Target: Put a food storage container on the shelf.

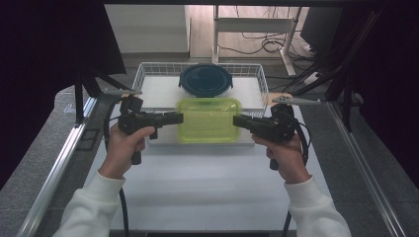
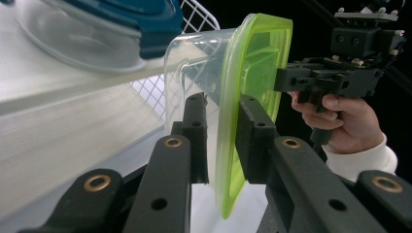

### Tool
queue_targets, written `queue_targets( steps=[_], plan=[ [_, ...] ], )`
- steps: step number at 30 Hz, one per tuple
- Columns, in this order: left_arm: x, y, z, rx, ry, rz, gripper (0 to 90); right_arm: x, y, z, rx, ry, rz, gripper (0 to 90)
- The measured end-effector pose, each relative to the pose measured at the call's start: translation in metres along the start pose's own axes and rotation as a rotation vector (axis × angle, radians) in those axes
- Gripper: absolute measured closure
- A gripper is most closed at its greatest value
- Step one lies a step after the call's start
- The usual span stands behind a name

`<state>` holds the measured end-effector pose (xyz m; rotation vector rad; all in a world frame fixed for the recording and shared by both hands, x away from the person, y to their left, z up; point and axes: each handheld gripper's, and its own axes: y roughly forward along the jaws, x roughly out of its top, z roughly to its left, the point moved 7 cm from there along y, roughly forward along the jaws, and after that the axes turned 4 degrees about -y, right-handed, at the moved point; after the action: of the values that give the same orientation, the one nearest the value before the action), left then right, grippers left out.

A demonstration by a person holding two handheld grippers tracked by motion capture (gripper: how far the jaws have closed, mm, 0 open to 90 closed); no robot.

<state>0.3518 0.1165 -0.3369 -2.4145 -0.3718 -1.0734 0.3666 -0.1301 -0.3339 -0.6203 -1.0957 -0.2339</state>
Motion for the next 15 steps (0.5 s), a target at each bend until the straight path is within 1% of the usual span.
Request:
queue_targets(
  steps=[4,5,6,7,8,9,10,11,15],
  plan=[
    [0.014,-0.003,0.005,0.000,-0.008,-0.004,76.1,0.014,0.006,-0.001,0.005,-0.001,0.001,78.0],
    [0.014,-0.003,0.005,0.000,-0.008,-0.004,76.0,0.017,0.008,-0.003,0.008,-0.002,0.000,77.9],
    [0.022,-0.004,0.006,0.003,-0.008,-0.009,76.1,0.021,0.009,-0.004,0.012,0.000,-0.001,77.9],
    [0.022,-0.004,0.006,0.003,-0.008,-0.009,76.1,0.021,0.009,-0.004,0.012,0.000,-0.001,77.9],
    [0.031,-0.004,0.008,0.002,-0.008,-0.012,76.1,0.030,0.012,-0.006,0.016,0.000,-0.004,77.9],
    [0.031,-0.004,0.008,0.002,-0.008,-0.012,76.1,0.030,0.012,-0.006,0.016,0.000,-0.004,77.9],
    [0.041,-0.005,0.009,-0.003,-0.009,-0.016,76.1,0.040,0.014,-0.007,0.012,0.002,-0.001,77.9],
    [0.045,-0.005,0.010,-0.004,-0.014,-0.016,76.1,0.045,0.014,-0.008,0.010,-0.004,-0.003,77.9],
    [0.065,-0.003,0.014,-0.014,-0.023,-0.018,76.1,0.063,0.018,-0.013,0.005,0.000,-0.001,78.0]
  ],
)
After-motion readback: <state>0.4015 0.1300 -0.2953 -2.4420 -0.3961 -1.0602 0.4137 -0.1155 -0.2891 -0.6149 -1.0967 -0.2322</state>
